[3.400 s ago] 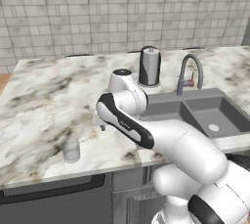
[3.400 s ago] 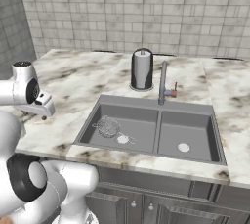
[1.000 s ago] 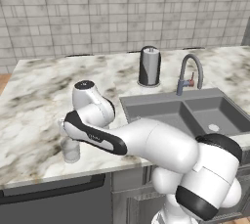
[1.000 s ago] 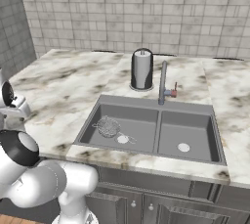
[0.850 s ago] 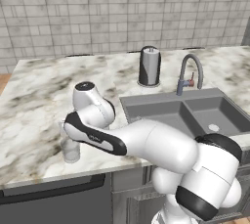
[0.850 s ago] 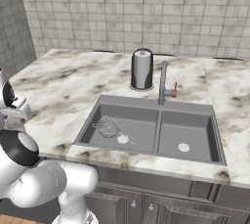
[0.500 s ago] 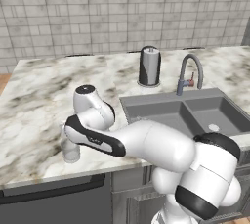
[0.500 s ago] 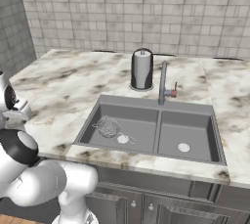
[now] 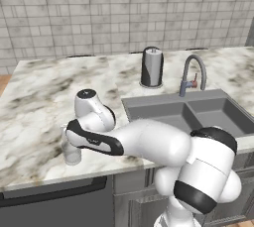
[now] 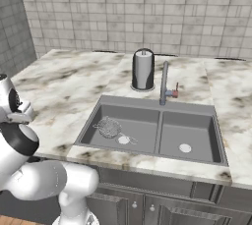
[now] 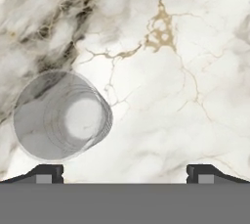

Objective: Place the strainer in the left basin and the glass cup in the right basin of the sink.

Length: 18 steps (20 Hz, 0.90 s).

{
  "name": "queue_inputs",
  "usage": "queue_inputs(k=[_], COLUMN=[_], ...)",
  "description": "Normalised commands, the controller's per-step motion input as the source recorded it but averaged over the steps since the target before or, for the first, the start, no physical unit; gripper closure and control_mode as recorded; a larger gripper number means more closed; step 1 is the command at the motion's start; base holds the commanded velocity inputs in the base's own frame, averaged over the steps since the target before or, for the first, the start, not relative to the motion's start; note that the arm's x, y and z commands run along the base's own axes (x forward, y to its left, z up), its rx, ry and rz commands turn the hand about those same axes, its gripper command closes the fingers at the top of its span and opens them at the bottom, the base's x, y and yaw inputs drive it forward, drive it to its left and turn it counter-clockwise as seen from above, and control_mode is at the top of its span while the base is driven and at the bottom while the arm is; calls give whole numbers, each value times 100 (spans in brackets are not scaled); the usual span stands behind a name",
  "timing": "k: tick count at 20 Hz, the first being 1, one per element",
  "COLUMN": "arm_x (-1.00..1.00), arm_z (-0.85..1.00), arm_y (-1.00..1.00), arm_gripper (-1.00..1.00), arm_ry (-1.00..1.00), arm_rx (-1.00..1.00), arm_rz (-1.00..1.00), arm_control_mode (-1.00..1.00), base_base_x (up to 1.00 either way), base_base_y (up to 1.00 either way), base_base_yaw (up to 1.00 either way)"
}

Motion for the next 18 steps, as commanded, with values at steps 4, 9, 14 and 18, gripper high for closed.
queue_inputs(k=[4, 9, 14, 18], arm_x=[15, 6, 9, 5], arm_z=[-5, -3, -6, -7], arm_y=[19, 18, 4, 0], arm_gripper=[-100, -100, -100, -100], arm_ry=[0, 0, 0, 0], arm_rx=[0, 0, 0, 0], arm_rz=[0, -2, -4, -4], arm_control_mode=[-100, -100, -100, -100], base_base_x=[0, 0, 0, 0], base_base_y=[0, 0, 0, 0], base_base_yaw=[0, 0, 0, 0])
